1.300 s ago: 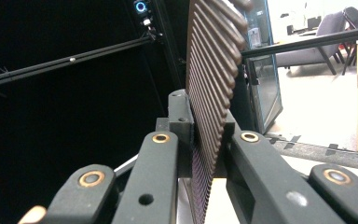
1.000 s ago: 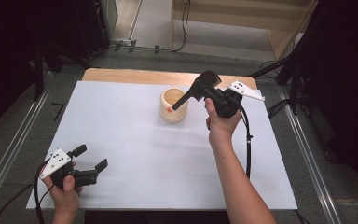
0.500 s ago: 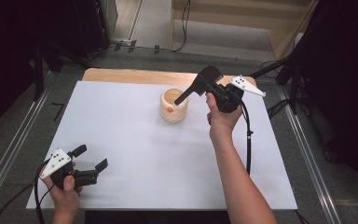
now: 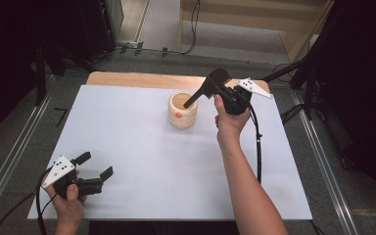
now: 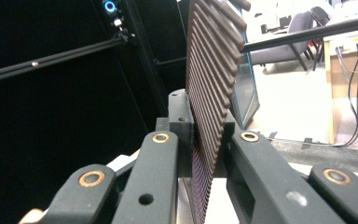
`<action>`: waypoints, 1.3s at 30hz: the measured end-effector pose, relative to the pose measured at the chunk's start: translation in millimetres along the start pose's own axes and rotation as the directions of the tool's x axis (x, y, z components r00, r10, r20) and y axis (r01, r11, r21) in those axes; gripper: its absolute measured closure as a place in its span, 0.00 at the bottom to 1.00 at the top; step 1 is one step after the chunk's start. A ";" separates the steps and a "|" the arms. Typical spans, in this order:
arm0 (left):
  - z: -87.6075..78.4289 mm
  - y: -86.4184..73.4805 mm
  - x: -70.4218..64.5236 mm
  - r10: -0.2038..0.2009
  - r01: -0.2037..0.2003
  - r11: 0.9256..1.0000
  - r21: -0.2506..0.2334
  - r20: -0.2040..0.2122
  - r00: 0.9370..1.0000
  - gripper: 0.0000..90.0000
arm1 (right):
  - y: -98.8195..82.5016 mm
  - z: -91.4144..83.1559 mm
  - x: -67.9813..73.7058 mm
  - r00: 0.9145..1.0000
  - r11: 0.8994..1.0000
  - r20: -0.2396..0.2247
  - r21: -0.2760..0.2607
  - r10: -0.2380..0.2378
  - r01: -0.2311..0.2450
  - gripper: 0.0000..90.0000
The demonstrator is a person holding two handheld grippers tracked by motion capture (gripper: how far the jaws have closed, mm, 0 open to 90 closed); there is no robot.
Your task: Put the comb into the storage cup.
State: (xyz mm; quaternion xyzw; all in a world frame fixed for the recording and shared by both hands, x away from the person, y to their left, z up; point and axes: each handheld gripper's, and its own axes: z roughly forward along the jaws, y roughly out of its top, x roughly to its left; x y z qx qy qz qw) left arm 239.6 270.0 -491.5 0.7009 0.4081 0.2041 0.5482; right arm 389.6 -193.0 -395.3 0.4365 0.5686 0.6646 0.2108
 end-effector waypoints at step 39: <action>-0.1 -0.1 -0.6 0.003 -0.003 1.000 -0.001 -0.001 1.000 0.00 | -57.3 36.0 -8.2 0.998 0.989 0.055 0.138 0.045 -0.052 0.92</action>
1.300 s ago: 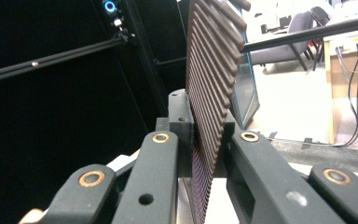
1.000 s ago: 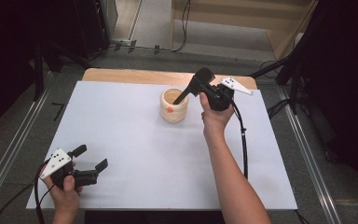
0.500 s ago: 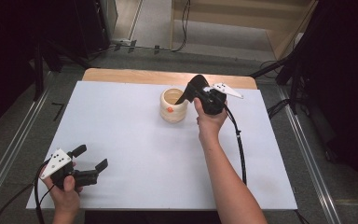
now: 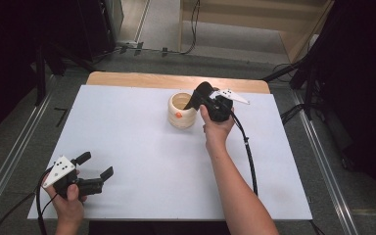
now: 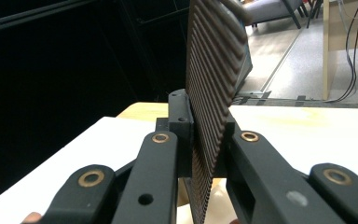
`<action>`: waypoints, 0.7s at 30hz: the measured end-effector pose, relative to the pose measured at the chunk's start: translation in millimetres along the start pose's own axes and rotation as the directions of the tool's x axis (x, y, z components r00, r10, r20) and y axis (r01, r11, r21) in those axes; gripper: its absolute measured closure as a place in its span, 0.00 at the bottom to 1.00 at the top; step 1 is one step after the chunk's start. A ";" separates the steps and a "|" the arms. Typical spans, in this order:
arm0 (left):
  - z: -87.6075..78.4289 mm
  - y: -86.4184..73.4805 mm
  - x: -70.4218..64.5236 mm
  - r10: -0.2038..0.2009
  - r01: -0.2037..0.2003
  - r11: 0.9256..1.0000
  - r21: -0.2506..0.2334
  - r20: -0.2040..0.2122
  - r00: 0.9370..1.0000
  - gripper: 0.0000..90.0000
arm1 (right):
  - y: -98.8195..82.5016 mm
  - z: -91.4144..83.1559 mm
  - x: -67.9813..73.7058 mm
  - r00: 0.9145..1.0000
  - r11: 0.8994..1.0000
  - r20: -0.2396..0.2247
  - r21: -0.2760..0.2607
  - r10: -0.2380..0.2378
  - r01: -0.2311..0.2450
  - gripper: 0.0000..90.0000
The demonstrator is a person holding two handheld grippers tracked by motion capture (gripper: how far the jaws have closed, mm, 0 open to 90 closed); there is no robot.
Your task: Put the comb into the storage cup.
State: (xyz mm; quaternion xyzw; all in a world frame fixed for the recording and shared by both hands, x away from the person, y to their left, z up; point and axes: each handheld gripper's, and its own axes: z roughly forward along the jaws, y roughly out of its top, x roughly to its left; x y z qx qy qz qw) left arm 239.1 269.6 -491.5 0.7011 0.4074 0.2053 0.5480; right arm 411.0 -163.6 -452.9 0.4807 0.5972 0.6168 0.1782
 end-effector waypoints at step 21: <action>0.7 0.0 -0.6 0.006 -0.006 1.000 0.001 0.000 1.000 0.00 | 1.0 -16.0 -8.3 1.000 0.998 0.004 0.065 -0.025 0.025 0.11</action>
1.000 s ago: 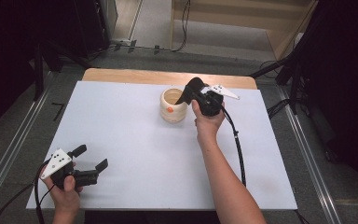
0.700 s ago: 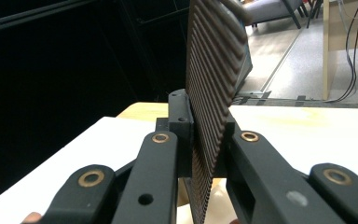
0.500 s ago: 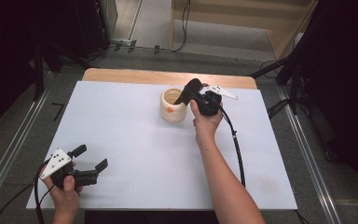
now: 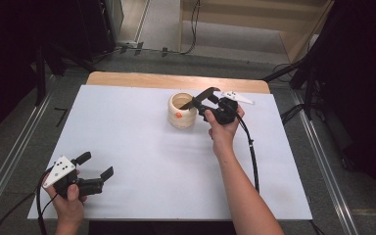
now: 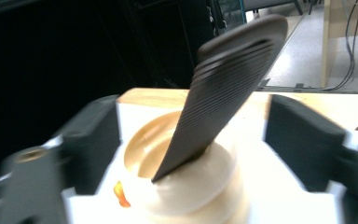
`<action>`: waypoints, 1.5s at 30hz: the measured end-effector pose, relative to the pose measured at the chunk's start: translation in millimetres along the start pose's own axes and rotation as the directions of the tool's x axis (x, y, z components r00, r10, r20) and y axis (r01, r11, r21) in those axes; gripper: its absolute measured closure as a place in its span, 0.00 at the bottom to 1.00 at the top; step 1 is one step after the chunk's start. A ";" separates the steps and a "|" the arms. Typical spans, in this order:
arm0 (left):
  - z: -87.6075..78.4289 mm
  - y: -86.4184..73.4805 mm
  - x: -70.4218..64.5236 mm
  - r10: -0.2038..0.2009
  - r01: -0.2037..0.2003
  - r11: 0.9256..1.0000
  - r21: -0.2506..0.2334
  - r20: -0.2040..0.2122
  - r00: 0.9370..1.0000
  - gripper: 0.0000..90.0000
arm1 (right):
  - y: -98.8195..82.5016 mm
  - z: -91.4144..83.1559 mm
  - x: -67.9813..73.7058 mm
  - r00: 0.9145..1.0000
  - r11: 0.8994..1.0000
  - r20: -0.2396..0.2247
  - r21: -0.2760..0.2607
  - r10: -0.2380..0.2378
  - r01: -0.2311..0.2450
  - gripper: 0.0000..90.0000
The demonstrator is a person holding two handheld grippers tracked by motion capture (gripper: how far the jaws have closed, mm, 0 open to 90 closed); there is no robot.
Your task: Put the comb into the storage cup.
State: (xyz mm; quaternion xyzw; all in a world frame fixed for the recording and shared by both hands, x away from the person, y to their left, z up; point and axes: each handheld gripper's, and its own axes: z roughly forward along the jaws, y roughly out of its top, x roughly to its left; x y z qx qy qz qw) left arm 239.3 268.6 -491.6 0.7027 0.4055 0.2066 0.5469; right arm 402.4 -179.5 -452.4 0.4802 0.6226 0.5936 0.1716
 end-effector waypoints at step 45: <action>1.1 0.2 -1.6 0.021 -0.021 1.000 0.008 -0.003 1.000 0.00 | -36.0 -108.1 -11.4 0.988 0.988 0.011 -0.003 -0.154 0.154 0.00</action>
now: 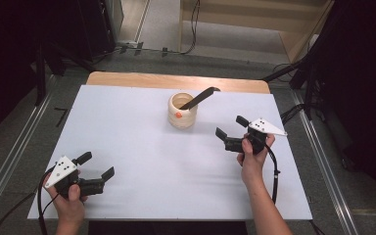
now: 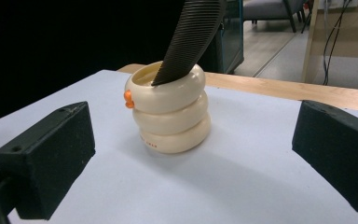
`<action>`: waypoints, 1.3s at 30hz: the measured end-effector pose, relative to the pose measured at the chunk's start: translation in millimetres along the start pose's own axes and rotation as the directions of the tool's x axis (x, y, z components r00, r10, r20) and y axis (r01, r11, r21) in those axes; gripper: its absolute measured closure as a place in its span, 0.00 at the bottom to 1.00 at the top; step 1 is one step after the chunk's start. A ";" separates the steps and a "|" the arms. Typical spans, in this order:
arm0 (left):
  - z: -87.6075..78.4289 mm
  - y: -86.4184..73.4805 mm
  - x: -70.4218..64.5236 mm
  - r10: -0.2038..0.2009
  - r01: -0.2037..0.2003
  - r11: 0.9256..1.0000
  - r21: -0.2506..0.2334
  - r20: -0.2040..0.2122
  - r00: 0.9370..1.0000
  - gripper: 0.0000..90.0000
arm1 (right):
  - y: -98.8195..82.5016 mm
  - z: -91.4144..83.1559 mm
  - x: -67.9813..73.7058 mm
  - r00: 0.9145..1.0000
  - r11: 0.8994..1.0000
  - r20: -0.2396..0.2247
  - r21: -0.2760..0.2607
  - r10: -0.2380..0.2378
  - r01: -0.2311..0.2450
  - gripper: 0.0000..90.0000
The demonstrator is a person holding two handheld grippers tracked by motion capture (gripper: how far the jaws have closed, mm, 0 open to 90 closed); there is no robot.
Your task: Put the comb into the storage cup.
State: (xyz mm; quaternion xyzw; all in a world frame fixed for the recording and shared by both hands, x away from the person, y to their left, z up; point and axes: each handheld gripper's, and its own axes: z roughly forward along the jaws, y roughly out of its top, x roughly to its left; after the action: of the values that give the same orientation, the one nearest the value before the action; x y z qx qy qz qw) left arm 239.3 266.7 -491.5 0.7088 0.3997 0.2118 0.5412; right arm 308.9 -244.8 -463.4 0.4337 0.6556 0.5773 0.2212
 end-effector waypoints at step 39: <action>-1.1 0.1 0.5 -0.008 0.008 1.000 -0.005 0.001 1.000 0.00 | -40.2 -85.8 -13.1 0.996 0.999 0.084 0.009 -0.040 0.039 0.00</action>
State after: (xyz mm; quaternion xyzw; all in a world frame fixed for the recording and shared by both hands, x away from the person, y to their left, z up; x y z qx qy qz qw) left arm 238.7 267.7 -491.2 0.7060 0.4017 0.2105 0.5439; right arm 235.4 -302.3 -484.1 0.4454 0.6563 0.5516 0.2581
